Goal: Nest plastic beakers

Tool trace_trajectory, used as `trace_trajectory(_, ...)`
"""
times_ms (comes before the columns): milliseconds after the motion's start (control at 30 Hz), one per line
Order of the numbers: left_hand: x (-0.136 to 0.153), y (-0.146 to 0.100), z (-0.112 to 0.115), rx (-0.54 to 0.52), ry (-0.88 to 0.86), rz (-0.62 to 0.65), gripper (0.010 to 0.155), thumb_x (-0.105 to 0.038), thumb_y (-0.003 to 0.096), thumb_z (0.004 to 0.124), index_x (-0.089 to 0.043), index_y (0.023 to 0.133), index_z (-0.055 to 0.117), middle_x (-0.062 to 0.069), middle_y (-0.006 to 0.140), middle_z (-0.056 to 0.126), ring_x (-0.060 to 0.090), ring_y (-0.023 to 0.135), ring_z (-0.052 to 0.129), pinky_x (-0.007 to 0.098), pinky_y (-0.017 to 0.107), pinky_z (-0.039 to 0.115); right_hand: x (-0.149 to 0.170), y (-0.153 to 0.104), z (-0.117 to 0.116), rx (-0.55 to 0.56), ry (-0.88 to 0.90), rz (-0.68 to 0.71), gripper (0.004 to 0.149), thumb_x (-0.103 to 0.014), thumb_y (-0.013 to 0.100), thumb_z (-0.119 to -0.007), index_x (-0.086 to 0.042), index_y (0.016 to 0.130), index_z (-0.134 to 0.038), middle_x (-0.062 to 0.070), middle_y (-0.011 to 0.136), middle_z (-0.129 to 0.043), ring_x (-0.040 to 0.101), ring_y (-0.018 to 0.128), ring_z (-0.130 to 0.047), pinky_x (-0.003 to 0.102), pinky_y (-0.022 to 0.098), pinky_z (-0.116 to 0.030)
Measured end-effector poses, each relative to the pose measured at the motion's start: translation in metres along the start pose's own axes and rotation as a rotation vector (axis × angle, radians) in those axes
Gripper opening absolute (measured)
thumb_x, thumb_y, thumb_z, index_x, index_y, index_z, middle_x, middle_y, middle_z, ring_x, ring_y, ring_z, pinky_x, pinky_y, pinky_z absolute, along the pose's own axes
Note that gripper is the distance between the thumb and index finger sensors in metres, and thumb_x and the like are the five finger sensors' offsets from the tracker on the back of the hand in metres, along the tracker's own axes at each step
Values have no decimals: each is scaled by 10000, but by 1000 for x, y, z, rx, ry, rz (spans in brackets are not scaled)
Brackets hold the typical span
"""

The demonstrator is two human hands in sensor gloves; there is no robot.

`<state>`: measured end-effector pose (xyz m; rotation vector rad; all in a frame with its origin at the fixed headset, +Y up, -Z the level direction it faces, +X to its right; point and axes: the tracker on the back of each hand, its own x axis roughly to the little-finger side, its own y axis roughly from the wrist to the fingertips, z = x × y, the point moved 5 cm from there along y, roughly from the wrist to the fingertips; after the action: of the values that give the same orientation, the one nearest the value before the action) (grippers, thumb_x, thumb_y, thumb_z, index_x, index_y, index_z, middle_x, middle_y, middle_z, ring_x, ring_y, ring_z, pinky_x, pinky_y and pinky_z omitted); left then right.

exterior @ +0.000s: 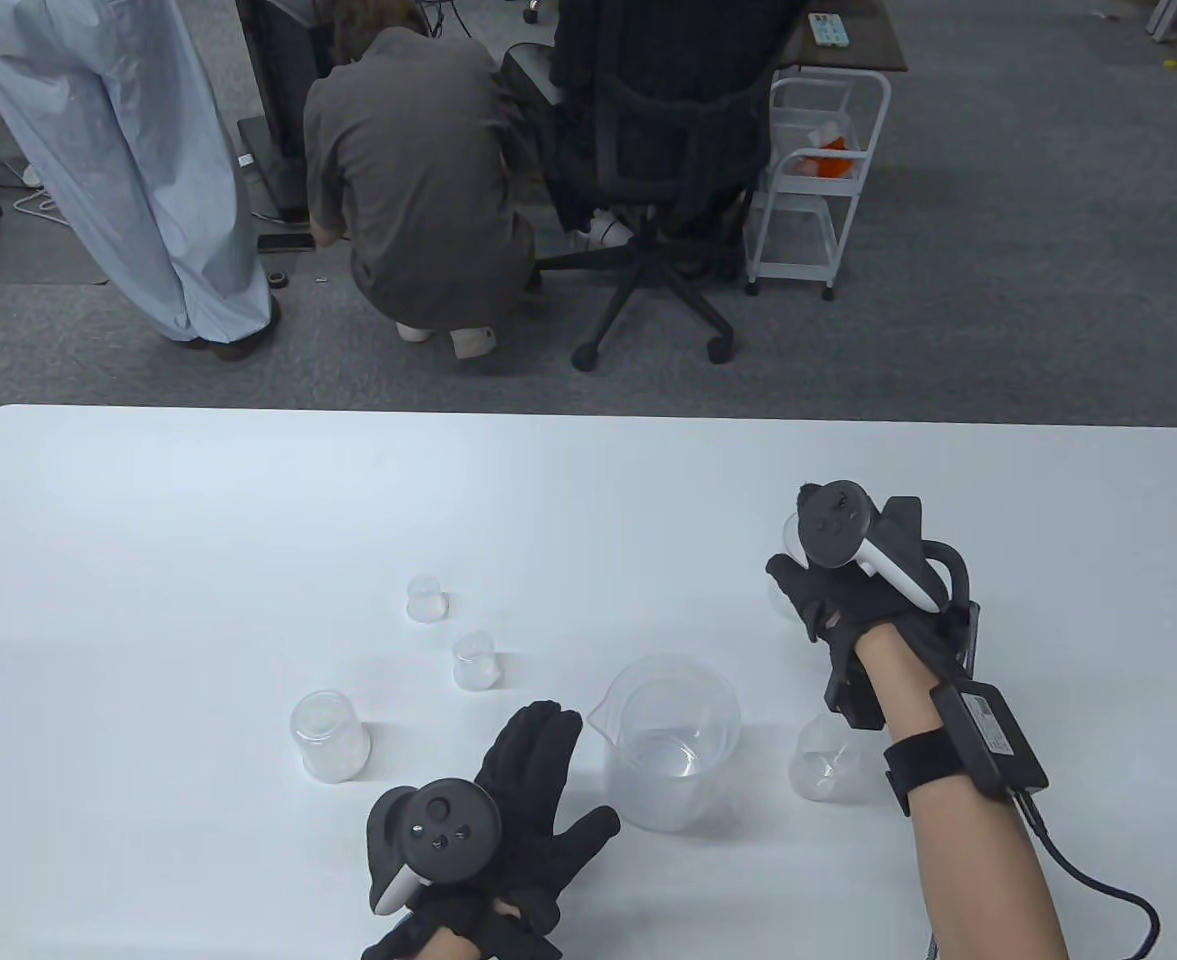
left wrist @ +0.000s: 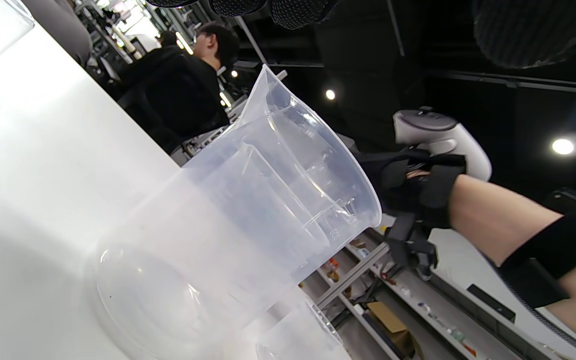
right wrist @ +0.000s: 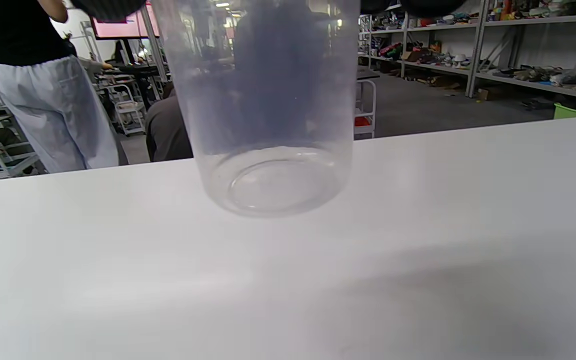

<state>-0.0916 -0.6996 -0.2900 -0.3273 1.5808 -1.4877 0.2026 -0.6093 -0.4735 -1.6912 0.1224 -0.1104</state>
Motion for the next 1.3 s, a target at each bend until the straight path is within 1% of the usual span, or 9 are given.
trace_trajectory(133,0,0,0,3,1,-2,934,-718,416,626,-98,1070,384,227,1113,290,561,1041,342,769,662,387,-15,-21,23,50,-11,87,780,-535,494,-626,-172,1042,-205,189,1150,-169,463,1012,-425,602,684,-502)
trace_trajectory(267,0,1,1,8,3,-1,933,-720,416,625,-99,1070,384,227,1113,292,561,1041,342,769,662,387,-34,-42,38,84,-6,178,778,-536,497,-623,-167,1044,-212,195,1150,-175,466,1009,-430,605,680,-506)
trace_trajectory(367,0,1,1,9,3,-1,935,-719,415,626,-98,1071,384,226,1112,293,561,1041,342,768,662,387,-50,-58,44,102,-11,243,777,-538,496,-623,-168,1045,-217,196,1150,-180,467,1010,-432,606,680,-507)
trace_trajectory(500,0,1,1,7,4,1,935,-719,416,626,-97,1070,385,227,1112,293,562,1040,342,769,661,386,-70,-77,46,109,0,324,776,-538,495,-624,-166,1047,-225,196,1152,-190,467,1011,-436,609,679,-508)
trace_trajectory(700,0,1,2,10,4,2,935,-719,415,626,-97,1070,386,228,1112,294,561,1040,343,769,662,385,-98,-105,33,108,-14,446,774,-540,495,-623,-164,1048,-233,197,1153,-199,468,1010,-442,610,679,-510)
trace_trajectory(867,-1,1,2,11,6,5,934,-718,415,627,-97,1070,386,226,1112,295,561,1040,343,769,662,385,-111,-118,10,72,-9,510,772,-542,496,-622,-166,1048,-236,196,1154,-203,467,1009,-443,610,678,-510)
trace_trajectory(1033,-1,1,2,11,9,7,934,-718,416,626,-97,1071,384,227,1113,291,561,1041,340,769,661,386,-118,-124,-9,62,-33,542,771,-543,493,-623,-166,1048,-245,197,1154,-210,467,1009,-447,610,677,-513)
trace_trajectory(1300,-1,0,2,13,11,8,932,-717,416,627,-98,1070,387,227,1112,295,562,1040,343,769,661,386,-118,-124,-43,22,-72,547,771,-544,493,-626,-166,1049,-248,196,1152,-207,466,1010,-438,618,681,-496)
